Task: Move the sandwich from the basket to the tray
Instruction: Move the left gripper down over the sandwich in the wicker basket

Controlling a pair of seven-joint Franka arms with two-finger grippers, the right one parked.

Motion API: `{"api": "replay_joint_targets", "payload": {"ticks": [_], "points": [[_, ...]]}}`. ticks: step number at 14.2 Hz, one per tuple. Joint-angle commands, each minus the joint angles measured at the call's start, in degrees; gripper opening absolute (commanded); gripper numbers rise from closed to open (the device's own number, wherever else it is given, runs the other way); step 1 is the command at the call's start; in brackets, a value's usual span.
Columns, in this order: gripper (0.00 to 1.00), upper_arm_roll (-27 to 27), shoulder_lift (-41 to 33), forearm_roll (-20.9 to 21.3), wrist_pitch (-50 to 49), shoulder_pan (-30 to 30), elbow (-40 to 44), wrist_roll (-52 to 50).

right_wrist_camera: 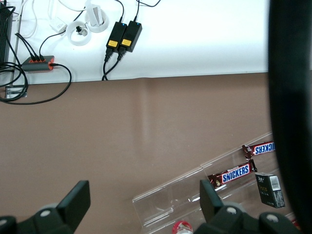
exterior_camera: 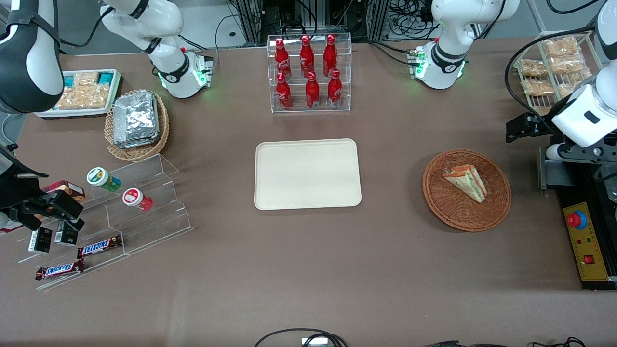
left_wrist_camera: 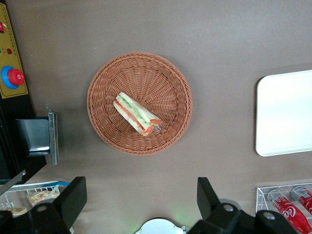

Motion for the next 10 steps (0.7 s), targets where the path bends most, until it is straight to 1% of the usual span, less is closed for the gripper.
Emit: {"api": "replay_joint_targets", "payload": {"ticks": [1,3,5,7,10], "points": [[1.0,0.25,-0.11,0.33,-0.57,-0.37,0.49,0.72],[1.0,0.51,0.15,0.51,-0.4,-0.11,0.57,0.72],[1.0,0.51,0.59,2.17,0.91,-0.1,-0.47,-0.24],[1.0,0.51,-0.19,2.62,5.46,-0.11,-5.81,-1.21],[1.0,0.6,-0.99,3.23,13.81,-0.19,-14.51,-7.08]]}}
